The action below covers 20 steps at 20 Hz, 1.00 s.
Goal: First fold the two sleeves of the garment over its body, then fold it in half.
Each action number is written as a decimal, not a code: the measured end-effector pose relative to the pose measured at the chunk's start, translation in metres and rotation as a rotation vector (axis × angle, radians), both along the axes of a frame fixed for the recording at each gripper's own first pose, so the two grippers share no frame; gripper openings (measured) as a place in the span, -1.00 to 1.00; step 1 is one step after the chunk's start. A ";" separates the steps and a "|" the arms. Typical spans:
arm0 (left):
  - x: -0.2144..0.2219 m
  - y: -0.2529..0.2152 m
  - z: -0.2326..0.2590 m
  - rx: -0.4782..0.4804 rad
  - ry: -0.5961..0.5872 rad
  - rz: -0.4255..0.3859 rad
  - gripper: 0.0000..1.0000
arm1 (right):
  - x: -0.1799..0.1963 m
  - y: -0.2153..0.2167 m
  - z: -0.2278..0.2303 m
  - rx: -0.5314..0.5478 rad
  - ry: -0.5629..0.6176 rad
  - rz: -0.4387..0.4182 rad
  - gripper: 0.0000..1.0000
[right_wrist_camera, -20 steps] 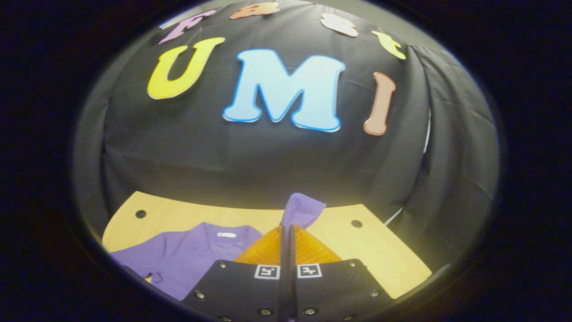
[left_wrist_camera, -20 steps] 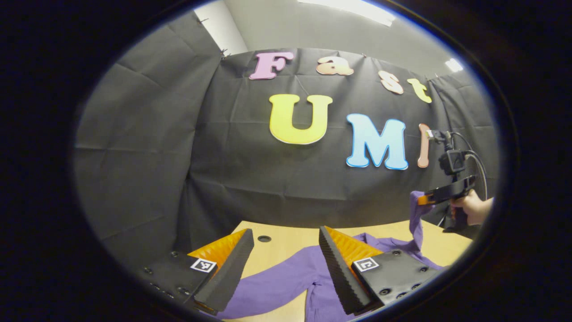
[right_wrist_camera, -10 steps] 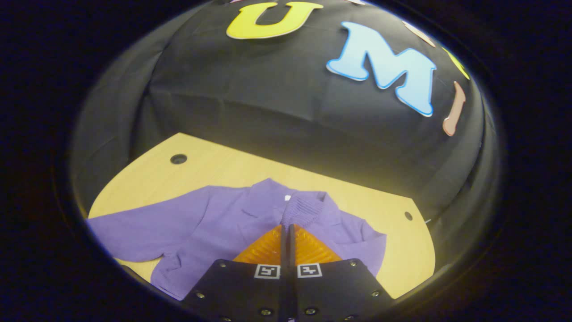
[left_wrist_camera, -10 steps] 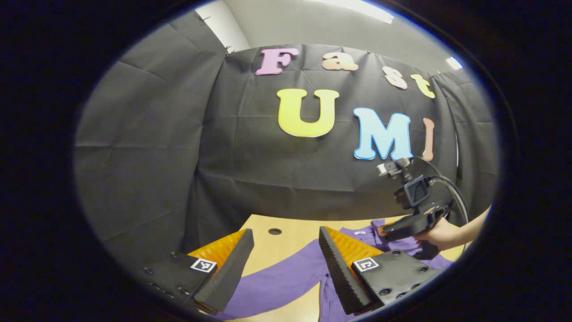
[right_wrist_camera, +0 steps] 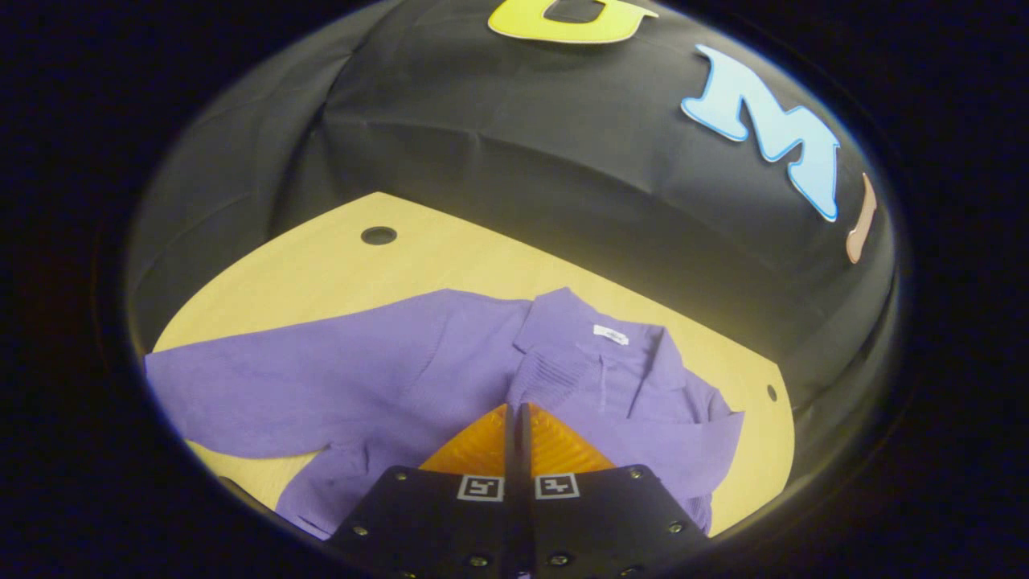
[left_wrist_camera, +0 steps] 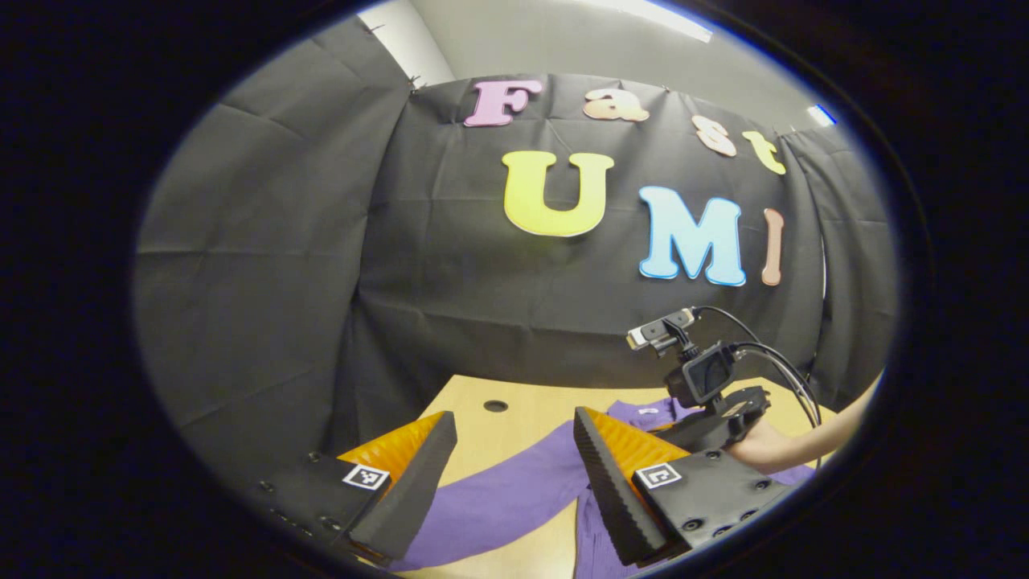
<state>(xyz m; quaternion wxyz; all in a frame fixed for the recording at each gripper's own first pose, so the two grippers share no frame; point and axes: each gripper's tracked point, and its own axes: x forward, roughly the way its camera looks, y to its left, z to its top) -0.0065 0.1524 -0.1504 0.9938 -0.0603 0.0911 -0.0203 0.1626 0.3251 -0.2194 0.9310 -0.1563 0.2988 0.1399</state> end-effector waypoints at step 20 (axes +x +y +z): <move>-0.039 0.043 -0.054 -0.023 0.126 0.202 0.87 | -0.052 0.029 0.059 0.163 -0.109 0.160 0.82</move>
